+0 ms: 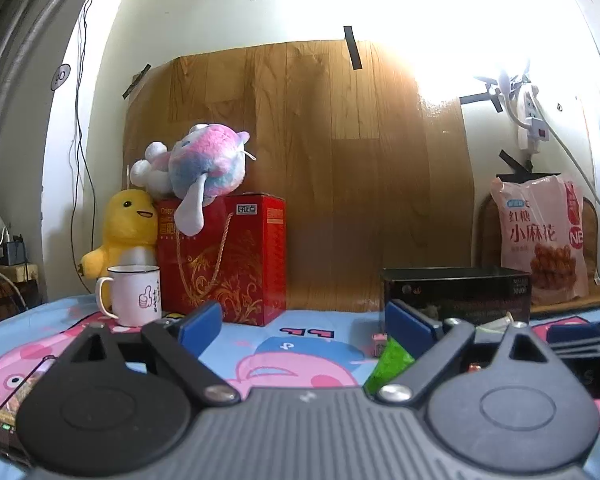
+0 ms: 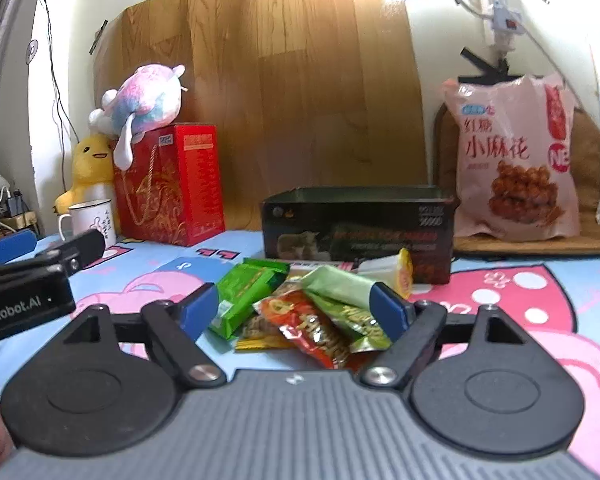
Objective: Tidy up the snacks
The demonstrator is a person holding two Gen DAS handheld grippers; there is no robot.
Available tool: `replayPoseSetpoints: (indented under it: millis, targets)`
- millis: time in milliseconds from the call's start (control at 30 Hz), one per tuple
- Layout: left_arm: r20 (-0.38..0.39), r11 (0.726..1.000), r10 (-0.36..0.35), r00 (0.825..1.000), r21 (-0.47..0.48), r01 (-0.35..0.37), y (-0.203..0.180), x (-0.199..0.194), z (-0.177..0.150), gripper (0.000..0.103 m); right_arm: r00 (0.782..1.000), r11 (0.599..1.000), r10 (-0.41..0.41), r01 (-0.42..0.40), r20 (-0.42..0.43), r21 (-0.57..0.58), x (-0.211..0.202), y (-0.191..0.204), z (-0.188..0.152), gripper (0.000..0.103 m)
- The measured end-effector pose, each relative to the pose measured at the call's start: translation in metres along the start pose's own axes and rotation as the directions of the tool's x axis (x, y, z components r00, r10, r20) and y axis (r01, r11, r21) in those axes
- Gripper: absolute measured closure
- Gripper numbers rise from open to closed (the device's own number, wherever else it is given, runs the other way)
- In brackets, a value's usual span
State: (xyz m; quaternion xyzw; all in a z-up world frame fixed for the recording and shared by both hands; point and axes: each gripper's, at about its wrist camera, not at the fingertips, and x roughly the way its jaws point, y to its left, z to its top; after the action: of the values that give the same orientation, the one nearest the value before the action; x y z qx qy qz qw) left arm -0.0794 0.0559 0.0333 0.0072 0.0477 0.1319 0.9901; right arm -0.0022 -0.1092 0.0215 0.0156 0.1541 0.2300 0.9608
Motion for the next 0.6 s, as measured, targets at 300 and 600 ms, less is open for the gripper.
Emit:
replayPoseSetpoints:
  millis: [300, 600]
  targets:
    - [0.001, 0.999, 0.022, 1.0, -0.045, -0.022, 0.006, -0.001, 0.0, 0.011, 0.998, 0.998, 0.04, -0.037, -0.054, 0.054, 0.009, -0.004, 0.001, 0.021]
    - [-0.02, 0.993, 0.05, 0.999, -0.106, -0.052, 0.015, 0.005, 0.0, 0.011, 0.991, 0.99, 0.134, -0.132, -0.027, 0.056, 0.046, -0.006, 0.028, 0.042]
